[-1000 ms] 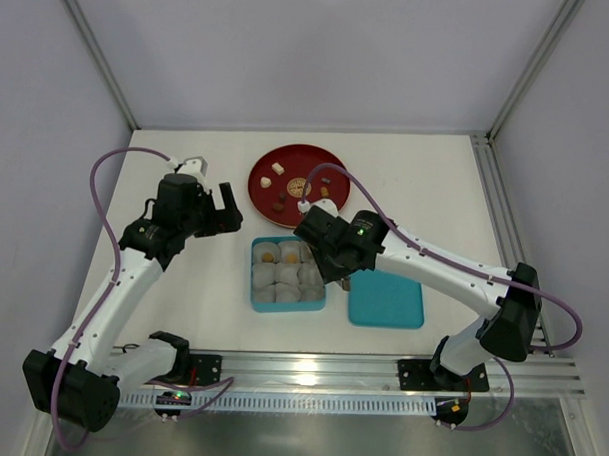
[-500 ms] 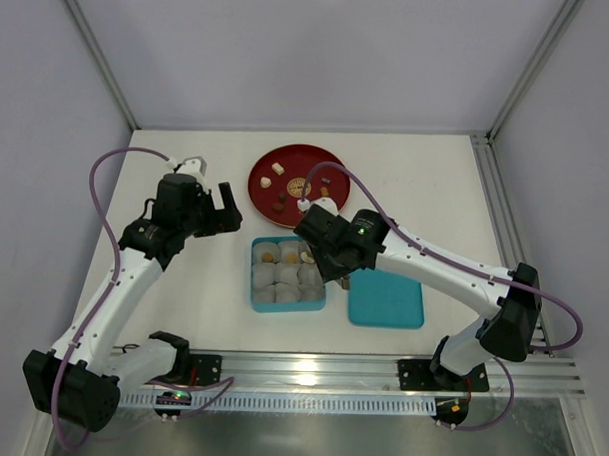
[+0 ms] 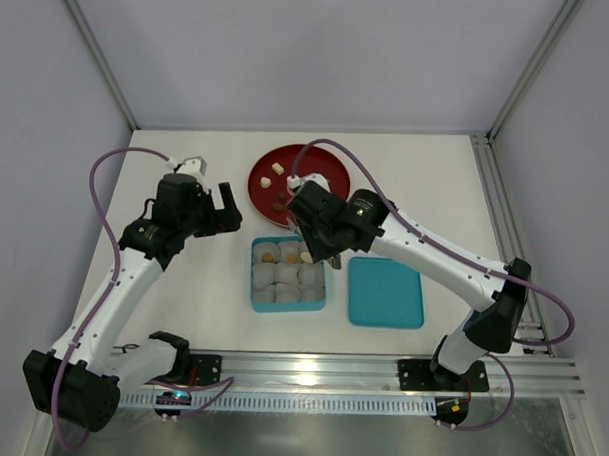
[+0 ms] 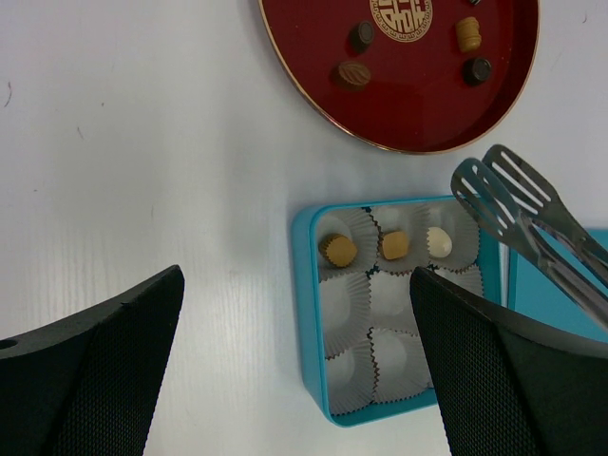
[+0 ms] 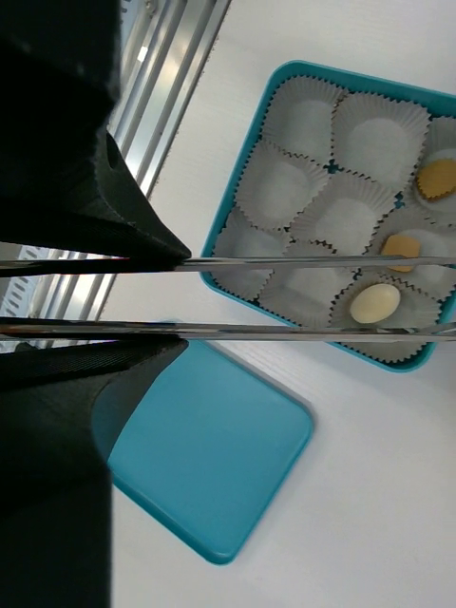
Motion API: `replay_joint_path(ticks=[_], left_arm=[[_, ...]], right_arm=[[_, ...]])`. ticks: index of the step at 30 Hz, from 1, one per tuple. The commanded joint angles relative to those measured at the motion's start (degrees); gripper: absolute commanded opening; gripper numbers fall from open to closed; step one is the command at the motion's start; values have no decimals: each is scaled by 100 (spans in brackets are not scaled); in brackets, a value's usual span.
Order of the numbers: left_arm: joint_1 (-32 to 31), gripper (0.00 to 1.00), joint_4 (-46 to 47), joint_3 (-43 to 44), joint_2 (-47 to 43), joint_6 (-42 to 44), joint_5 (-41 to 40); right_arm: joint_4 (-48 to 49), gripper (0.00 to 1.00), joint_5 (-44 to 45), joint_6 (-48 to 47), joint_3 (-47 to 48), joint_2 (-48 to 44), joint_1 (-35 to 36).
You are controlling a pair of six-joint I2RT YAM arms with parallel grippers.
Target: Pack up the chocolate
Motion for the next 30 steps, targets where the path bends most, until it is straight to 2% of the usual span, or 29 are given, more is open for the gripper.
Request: replay_joint_path(ticks=[1, 9, 17, 30], left_arm=[[28, 100, 150, -10, -79, -50, 64], [19, 100, 150, -10, -35, -50, 64], [28, 100, 150, -2, -9, -50, 56], [28, 100, 150, -10, 9, -50, 222]], right_arm=[[80, 39, 64, -428, 661, 398, -220], [168, 39, -410, -1070, 2040, 1531, -879], [204, 41, -718, -1396, 2814, 2507, -1196], [204, 41, -894, -1466, 2894, 2825, -1196]])
